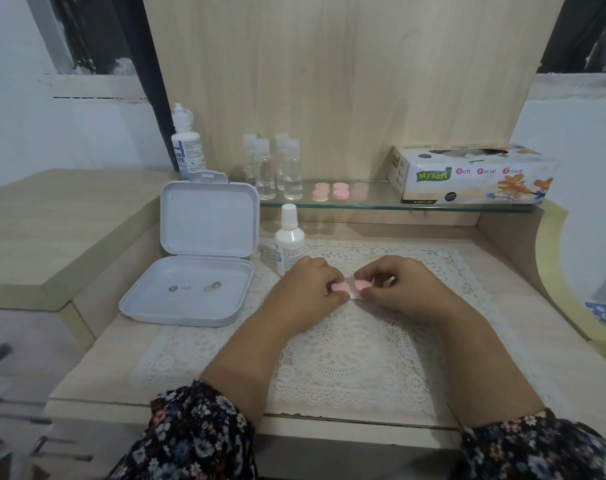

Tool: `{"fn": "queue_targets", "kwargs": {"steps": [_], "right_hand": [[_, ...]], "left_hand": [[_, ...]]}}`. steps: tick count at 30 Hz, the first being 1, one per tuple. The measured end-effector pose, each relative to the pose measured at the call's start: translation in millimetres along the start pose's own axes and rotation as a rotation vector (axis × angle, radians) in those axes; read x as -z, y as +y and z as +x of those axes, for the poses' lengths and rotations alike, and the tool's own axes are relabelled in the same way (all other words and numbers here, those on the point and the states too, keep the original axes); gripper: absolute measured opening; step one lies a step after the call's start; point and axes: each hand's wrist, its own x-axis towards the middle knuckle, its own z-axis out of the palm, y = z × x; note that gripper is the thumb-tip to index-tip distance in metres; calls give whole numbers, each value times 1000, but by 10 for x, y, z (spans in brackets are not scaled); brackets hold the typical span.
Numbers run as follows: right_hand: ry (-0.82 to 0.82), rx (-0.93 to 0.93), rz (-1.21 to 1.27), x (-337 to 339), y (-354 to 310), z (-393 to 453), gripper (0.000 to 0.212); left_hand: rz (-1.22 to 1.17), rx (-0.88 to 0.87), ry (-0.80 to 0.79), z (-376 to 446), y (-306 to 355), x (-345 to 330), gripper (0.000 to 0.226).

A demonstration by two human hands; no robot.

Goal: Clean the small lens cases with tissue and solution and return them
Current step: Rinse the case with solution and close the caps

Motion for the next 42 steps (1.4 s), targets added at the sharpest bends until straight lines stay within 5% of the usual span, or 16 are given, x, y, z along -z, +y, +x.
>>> {"fn": "queue_targets", "kwargs": {"steps": [15,22,29,34,42], "right_hand": [[2,39,-109,-25,-47,10,18],[-29,22,-37,-19,-66,-8,52],[-11,-6,-112,-42,-88,1,32],[-24,0,-112,-42,-90,-3,54],[-26,-12,-1,-43,-81,-8,32]], "left_hand": [[-7,1,-1,-6,-4,4,28],[-3,4,1,-2,-4,2,27],[-9,5,-5,-6,9,5,28],[4,8,-4,1,0,-5,28],[0,11,-9,2,2,-4,27]]}}
